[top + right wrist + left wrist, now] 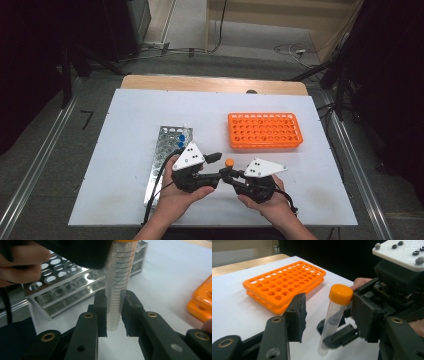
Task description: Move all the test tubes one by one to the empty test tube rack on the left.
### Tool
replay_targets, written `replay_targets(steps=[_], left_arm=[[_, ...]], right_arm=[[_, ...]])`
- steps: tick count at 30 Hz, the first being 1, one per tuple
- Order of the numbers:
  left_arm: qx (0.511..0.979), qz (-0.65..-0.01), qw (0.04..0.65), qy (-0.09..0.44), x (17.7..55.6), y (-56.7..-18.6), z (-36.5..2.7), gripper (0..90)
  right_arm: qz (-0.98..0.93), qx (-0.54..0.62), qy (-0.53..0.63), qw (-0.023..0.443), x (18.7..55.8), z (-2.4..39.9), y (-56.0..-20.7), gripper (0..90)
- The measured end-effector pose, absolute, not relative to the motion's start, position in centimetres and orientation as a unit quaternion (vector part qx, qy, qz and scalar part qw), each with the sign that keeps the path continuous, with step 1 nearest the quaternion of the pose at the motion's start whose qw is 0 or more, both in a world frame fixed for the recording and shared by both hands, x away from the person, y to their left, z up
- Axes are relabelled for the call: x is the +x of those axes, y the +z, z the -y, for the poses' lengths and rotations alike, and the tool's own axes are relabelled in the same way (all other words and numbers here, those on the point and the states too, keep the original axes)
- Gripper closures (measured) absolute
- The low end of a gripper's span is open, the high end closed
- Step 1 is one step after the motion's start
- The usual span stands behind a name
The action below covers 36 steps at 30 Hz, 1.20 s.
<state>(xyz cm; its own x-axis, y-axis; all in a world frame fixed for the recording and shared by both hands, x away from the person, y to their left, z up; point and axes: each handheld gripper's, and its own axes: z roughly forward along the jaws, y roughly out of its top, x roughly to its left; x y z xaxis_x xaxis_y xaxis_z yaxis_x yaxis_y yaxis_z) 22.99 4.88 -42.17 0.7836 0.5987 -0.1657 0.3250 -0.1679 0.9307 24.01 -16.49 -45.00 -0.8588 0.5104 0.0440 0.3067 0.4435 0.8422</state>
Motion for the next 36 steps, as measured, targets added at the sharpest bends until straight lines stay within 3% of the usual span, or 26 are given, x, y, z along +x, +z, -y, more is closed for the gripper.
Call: replay_targets(steps=[8, 26, 30, 36], left_arm=[[0.762, -0.288, 0.570, 0.107, 22.8, -42.1, -4.6, 68.8], [0.761, -0.294, 0.567, 0.112, 23.1, -42.4, -5.4, 70.5], [0.757, -0.302, 0.568, 0.120, 23.2, -42.2, -5.8, 70.6], [0.749, -0.306, 0.573, 0.129, 23.1, -41.8, -6.6, 70.6]], right_arm=[[-0.848, 0.233, 0.464, 0.102, 23.7, 15.9, -45.0, 72.9], [-0.852, 0.222, 0.462, 0.105, 24.1, 15.8, -45.2, 71.0], [-0.841, 0.218, 0.486, 0.096, 24.2, 16.3, -44.6, 48.0], [-0.825, 0.226, 0.510, 0.087, 24.9, 18.0, -43.9, 21.1]])
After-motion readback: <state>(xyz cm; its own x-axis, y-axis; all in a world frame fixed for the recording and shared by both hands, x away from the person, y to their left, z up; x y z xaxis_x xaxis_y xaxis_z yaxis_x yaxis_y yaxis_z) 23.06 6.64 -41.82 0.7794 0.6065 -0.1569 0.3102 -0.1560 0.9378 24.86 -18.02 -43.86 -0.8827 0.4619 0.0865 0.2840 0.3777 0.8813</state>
